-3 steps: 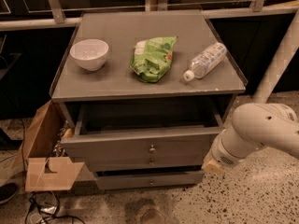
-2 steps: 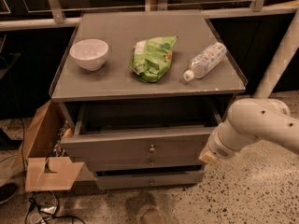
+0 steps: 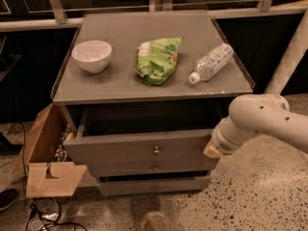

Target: Close top drawer

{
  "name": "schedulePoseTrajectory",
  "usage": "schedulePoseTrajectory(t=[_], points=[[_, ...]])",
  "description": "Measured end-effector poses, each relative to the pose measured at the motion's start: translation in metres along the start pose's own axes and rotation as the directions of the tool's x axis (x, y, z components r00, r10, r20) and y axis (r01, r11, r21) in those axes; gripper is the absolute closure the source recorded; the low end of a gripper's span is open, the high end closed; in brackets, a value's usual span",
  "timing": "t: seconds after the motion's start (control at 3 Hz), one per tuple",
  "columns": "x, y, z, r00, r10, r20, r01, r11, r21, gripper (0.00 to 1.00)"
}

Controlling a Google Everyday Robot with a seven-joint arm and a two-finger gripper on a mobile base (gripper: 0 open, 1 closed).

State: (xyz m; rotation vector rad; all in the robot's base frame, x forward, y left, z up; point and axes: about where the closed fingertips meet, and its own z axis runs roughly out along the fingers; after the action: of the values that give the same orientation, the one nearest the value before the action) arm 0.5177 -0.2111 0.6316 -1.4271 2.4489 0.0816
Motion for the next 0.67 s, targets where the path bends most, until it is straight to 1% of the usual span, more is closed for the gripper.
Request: schedulePoseTrajectory(t=[0.33, 0.67], points=[[0.0, 0.0, 0.0, 1.0, 0.0, 0.0, 0.0, 1.0, 0.0, 0.82], [0.0, 0.0, 0.0, 1.0, 0.0, 0.0, 0.0, 1.0, 0.0, 0.59]])
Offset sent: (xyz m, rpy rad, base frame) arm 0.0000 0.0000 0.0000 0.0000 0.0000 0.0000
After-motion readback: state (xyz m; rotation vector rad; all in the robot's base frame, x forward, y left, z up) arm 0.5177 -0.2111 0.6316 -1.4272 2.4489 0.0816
